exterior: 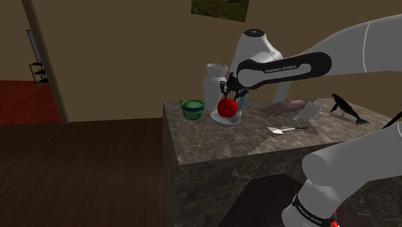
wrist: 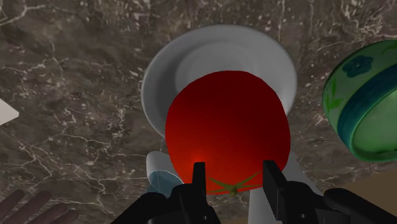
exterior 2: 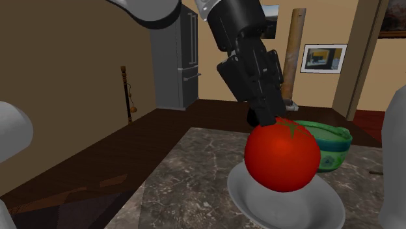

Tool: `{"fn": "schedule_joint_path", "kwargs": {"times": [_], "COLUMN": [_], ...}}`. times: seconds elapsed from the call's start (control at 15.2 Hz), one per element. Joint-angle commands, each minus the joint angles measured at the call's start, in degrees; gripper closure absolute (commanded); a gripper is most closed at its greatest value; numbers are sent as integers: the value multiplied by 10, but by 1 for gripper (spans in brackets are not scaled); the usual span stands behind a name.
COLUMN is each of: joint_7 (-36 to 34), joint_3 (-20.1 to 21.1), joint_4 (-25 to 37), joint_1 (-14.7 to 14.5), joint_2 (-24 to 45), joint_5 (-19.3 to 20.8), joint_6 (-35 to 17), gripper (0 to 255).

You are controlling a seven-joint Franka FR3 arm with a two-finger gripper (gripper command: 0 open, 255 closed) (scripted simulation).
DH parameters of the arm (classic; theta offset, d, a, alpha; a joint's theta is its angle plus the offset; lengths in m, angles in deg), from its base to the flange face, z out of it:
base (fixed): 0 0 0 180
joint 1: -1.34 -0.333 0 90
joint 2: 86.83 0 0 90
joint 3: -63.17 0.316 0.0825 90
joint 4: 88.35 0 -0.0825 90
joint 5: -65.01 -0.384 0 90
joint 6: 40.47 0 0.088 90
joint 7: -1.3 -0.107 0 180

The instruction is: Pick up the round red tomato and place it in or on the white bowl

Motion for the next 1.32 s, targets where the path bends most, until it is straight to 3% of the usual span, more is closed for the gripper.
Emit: {"fn": "schedule_joint_path", "kwargs": {"times": [0.0,0.53,0.59,0.92,1.25], "joint_7": [-6,-6,-6,-6,8], "joint_3": [4,4,4,4,-7], "joint_4": [-13,-13,-13,-13,22], "joint_1": [1,1,1,1,-19], "joint_2": [2,2,2,2,-40], "joint_5": [2,2,2,2,-18], "joint_6": [-15,-15,-15,-15,61], "gripper": [255,255,0,0,0]}}
